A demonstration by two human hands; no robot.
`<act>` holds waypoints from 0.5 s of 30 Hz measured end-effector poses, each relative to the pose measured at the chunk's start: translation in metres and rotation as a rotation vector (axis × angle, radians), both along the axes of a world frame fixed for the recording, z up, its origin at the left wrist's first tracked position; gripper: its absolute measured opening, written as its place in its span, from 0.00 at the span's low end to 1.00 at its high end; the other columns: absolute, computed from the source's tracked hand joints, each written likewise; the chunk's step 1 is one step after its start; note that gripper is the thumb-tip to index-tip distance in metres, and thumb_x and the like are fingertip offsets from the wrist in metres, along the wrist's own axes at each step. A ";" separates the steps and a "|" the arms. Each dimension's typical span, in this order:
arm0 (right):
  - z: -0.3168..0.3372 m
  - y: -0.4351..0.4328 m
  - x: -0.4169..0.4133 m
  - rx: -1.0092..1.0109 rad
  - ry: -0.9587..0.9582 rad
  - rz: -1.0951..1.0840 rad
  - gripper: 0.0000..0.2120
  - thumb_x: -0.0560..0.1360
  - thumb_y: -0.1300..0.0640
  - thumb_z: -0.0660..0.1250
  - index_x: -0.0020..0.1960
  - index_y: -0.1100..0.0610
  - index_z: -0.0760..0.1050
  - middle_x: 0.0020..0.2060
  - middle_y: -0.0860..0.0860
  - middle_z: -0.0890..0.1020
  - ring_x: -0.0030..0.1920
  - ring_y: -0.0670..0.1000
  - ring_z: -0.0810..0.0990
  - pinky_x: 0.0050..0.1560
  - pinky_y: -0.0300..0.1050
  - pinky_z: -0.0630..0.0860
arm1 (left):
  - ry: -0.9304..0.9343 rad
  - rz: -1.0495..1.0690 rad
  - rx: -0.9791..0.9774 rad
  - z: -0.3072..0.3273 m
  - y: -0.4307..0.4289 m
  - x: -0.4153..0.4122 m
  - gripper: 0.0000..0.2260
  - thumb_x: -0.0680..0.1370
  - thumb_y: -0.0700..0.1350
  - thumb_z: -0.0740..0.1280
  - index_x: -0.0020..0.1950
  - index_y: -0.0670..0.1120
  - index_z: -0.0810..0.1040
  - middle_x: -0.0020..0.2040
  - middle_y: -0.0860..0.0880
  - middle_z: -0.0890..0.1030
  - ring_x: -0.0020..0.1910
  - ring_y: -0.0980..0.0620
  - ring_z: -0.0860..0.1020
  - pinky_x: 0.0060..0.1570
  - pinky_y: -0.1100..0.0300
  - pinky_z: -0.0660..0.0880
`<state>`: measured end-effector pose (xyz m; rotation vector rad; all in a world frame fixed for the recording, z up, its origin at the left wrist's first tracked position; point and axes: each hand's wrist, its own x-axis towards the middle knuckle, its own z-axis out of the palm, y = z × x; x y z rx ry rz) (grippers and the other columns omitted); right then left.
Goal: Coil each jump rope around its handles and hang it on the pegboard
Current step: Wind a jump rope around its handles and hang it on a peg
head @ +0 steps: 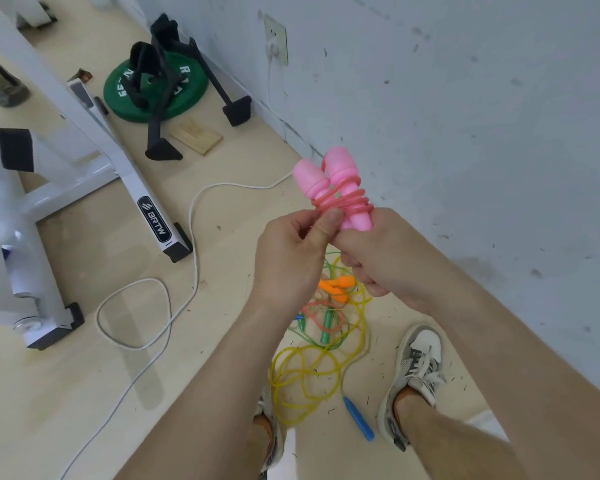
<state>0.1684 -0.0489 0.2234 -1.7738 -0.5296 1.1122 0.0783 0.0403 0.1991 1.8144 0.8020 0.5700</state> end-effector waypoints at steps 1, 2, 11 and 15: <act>-0.003 0.004 -0.002 -0.017 -0.099 -0.021 0.13 0.77 0.55 0.64 0.35 0.53 0.66 0.23 0.47 0.65 0.22 0.48 0.62 0.24 0.39 0.60 | 0.063 -0.005 0.149 -0.001 0.000 0.000 0.20 0.79 0.57 0.60 0.39 0.44 0.80 0.24 0.54 0.67 0.27 0.55 0.65 0.28 0.58 0.61; -0.004 0.006 -0.003 -0.040 -0.211 -0.038 0.13 0.76 0.55 0.64 0.33 0.53 0.67 0.22 0.46 0.66 0.22 0.48 0.63 0.25 0.40 0.61 | 0.147 -0.016 0.280 -0.002 0.000 -0.001 0.21 0.78 0.59 0.56 0.38 0.45 0.77 0.25 0.53 0.70 0.29 0.50 0.69 0.30 0.55 0.64; -0.045 0.006 -0.006 -0.416 -0.996 0.136 0.06 0.77 0.57 0.60 0.52 0.57 0.72 0.46 0.56 0.81 0.48 0.61 0.80 0.41 0.46 0.66 | 0.732 -0.348 0.656 -0.002 -0.008 0.002 0.12 0.82 0.48 0.55 0.41 0.47 0.69 0.44 0.43 0.79 0.46 0.40 0.77 0.37 0.54 0.63; -0.054 0.002 -0.007 -0.464 -1.008 0.243 0.09 0.75 0.58 0.63 0.54 0.56 0.72 0.48 0.55 0.82 0.50 0.61 0.80 0.42 0.46 0.67 | 0.804 -0.446 0.621 -0.001 -0.010 0.000 0.08 0.77 0.45 0.61 0.38 0.46 0.69 0.35 0.46 0.71 0.39 0.43 0.73 0.35 0.56 0.62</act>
